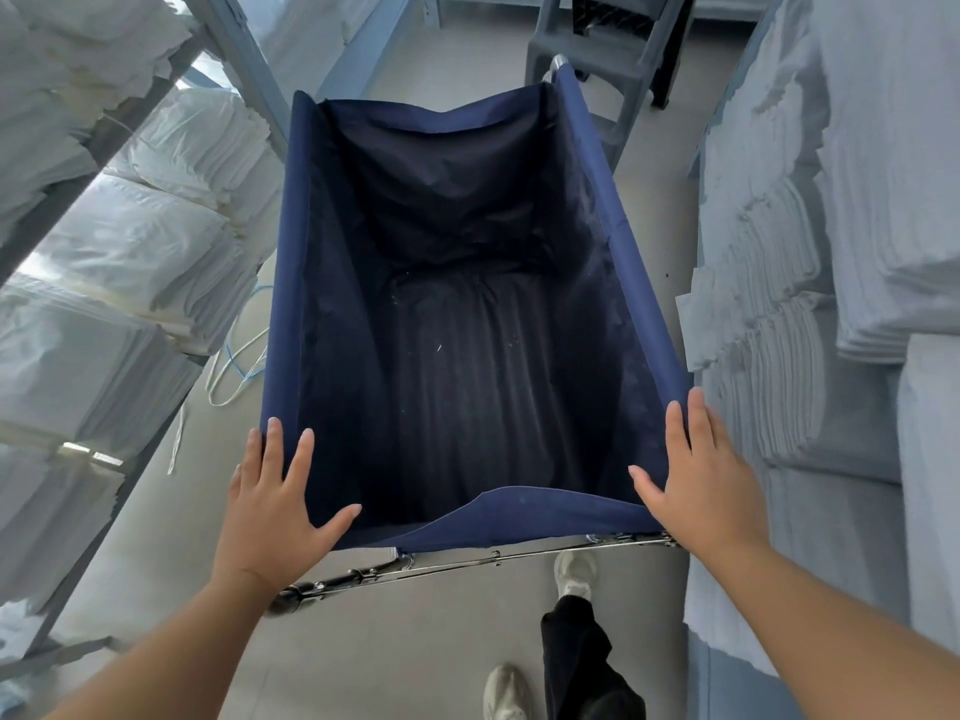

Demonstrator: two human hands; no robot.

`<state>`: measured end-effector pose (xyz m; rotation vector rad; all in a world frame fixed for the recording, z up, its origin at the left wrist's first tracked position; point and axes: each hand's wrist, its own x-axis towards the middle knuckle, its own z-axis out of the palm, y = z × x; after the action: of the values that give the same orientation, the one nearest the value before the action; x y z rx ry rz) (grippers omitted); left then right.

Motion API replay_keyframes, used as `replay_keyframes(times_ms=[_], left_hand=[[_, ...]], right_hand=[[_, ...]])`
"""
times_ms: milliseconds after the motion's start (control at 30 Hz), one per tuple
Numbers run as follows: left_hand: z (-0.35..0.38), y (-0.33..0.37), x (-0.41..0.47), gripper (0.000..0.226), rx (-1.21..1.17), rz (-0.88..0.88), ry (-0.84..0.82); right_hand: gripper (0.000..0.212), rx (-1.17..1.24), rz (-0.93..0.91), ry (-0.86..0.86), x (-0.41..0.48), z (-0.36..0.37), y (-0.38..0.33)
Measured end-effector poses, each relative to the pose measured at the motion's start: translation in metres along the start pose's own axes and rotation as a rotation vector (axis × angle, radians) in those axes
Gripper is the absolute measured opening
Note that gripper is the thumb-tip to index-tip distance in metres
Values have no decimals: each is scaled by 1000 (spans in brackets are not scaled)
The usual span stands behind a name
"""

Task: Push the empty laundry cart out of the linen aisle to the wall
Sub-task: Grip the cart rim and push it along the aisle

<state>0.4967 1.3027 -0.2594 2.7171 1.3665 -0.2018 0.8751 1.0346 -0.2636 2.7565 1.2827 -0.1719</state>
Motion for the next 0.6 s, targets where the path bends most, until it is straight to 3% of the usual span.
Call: replay_keyframes(times_ms=[600], left_hand=[[9, -9, -113, 104, -6, 17, -30]], right_hand=[[89, 54, 26, -26, -125, 10, -11]])
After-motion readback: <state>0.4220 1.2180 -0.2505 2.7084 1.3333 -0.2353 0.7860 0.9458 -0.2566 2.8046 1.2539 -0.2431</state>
